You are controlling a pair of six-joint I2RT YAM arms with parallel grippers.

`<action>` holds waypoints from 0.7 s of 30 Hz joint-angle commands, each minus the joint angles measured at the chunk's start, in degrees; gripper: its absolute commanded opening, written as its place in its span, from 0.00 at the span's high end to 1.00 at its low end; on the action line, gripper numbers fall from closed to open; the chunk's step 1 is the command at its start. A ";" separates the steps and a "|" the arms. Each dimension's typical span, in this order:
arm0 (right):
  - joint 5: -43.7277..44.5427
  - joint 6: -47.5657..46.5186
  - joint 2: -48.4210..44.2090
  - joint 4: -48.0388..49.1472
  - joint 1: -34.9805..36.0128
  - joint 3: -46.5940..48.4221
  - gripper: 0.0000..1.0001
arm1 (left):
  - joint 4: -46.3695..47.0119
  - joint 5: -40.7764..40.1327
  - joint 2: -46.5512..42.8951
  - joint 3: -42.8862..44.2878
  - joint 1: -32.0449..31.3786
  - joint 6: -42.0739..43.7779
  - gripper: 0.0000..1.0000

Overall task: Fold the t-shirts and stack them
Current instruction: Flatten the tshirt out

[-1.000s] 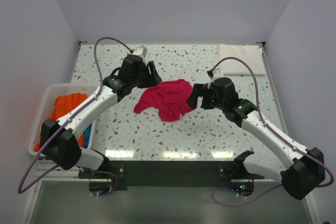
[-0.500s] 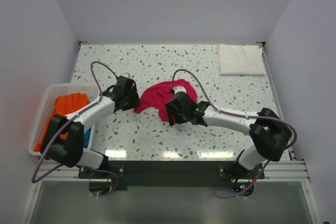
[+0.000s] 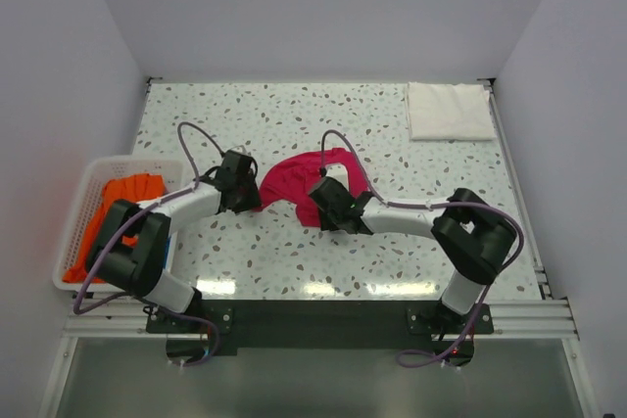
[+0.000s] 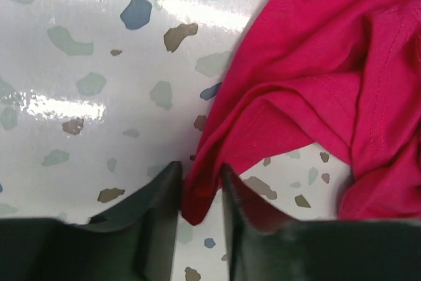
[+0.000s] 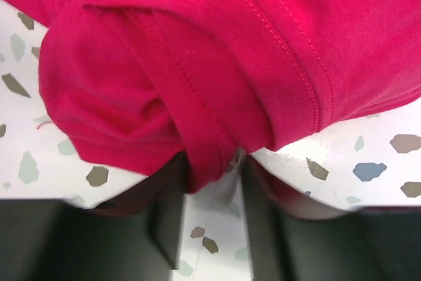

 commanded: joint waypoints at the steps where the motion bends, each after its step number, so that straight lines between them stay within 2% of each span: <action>1: 4.87 1.48 0.84 2.41 -0.04 3.28 0.63 | 3.65 -0.12 1.39 1.72 0.12 0.53 0.70; 2: 5.57 1.39 -0.21 2.14 -0.47 3.29 0.77 | 3.39 -0.30 1.31 2.25 0.12 0.62 0.83; 5: 5.31 0.34 -4.50 0.30 -2.75 2.93 0.95 | 0.94 -1.62 0.34 5.24 0.12 1.49 1.00; 6: 5.40 -0.10 -6.09 -1.53 -3.55 2.85 0.98 | 0.06 -2.32 -0.27 6.90 0.12 1.85 1.00; 11: 3.20 -4.32 -20.32 -7.96 -12.42 2.84 1.00 | -8.81 -9.60 -8.70 13.14 0.64 4.75 1.00; 12: 3.46 -6.07 -25.57 -10.41 -13.65 3.80 1.00 | -11.53 -12.14 -11.76 15.51 0.73 5.27 1.00; 15: 3.64 -9.23 -32.88 -15.85 -18.57 7.93 1.00 | -15.75 -16.80 -18.00 20.69 1.08 6.86 1.00; 21: 6.36 -13.63 -38.97 -22.02 -23.50 17.86 1.00 | -20.77 -22.27 -26.20 32.02 1.26 9.23 1.00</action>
